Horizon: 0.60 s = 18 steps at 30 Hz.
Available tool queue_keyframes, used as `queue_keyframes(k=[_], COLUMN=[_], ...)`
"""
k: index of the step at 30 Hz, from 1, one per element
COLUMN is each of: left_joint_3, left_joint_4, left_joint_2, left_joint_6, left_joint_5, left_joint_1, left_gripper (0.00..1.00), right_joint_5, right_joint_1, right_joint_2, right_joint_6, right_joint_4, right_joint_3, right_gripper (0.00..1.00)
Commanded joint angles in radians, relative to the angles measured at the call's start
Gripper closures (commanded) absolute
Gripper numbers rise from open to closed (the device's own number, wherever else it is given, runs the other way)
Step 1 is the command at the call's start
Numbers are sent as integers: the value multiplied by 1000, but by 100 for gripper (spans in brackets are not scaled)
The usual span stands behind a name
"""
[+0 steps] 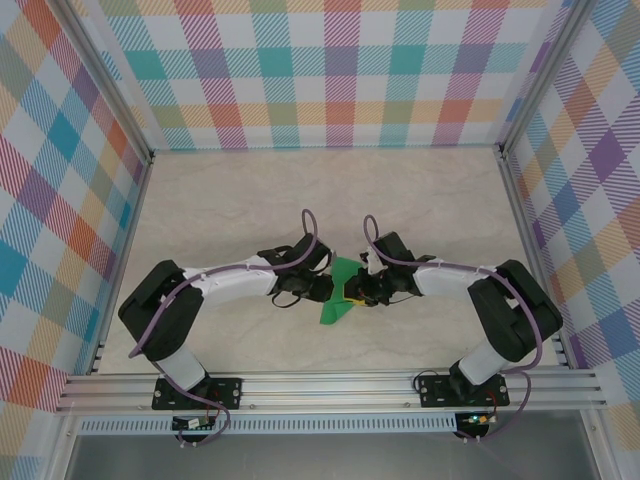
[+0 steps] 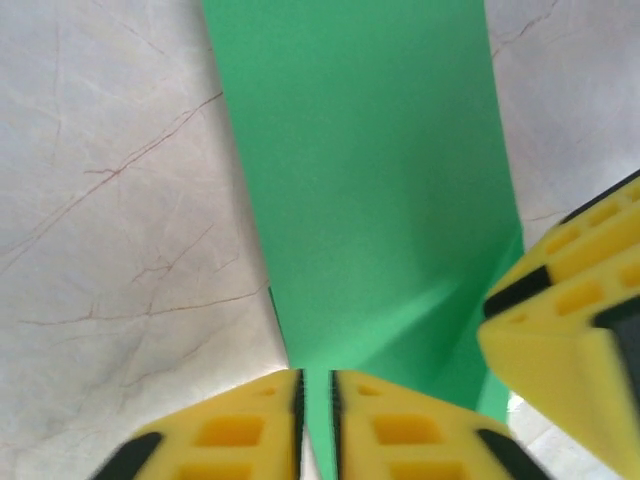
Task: Fold a paper plane with a square sheet of paper (pick it up from the middle)
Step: Third fold the triangle at the center of the table.
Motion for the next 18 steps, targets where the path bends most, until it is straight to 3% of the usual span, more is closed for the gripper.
queue_keyframes(k=[1, 4, 7, 13, 18], left_joint_3=[-26, -59, -82, -70, -43], left_joint_4=[-5, 16, 24, 64, 73], left_joint_2=[-64, -108, -118, -44, 19], left_joint_6=[-12, 6, 10, 17, 19], left_joint_5=[64, 180, 285, 395, 423], left_joint_1=[25, 30, 31, 31, 31], left_gripper=[72, 58, 52, 52, 55], right_joint_5=[-4, 10, 20, 21, 22], right_joint_1=[4, 3, 4, 3, 4], right_joint_2=[9, 3, -2, -4, -6], right_joint_6=[-13, -15, -11, -7, -10], right_joint_4=[5, -4, -6, -5, -11], right_joint_3=[25, 29, 24, 27, 29], right_gripper=[79, 79, 79, 79, 79])
